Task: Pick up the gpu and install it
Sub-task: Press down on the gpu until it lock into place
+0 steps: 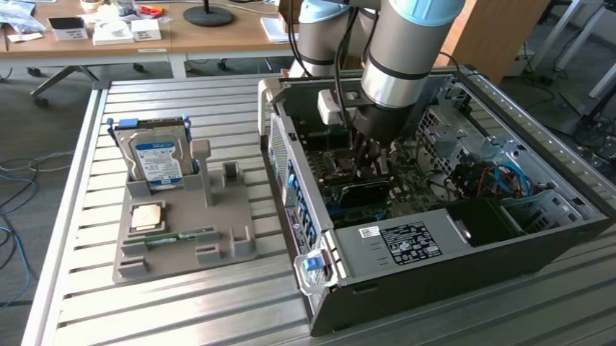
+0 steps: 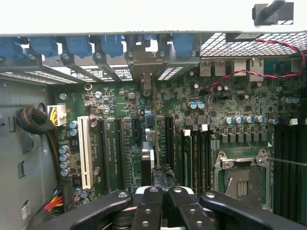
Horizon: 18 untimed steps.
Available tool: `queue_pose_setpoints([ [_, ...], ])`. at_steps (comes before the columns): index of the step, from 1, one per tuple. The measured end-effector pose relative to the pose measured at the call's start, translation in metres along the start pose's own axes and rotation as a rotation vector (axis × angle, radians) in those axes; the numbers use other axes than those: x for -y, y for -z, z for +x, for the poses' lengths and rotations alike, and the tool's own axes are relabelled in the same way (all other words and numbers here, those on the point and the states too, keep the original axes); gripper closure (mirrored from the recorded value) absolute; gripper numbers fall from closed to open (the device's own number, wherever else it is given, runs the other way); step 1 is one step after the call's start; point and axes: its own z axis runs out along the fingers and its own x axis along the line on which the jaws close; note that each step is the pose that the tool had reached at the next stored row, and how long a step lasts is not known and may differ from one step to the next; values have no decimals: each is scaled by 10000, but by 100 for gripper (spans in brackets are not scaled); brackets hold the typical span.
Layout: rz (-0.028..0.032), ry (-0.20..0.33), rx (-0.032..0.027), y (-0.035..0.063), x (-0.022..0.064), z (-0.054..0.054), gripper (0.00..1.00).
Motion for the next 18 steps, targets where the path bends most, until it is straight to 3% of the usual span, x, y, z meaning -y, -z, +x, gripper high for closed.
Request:
queue_pose_setpoints([
  [18,-3,66,4,-39,0,2,89],
])
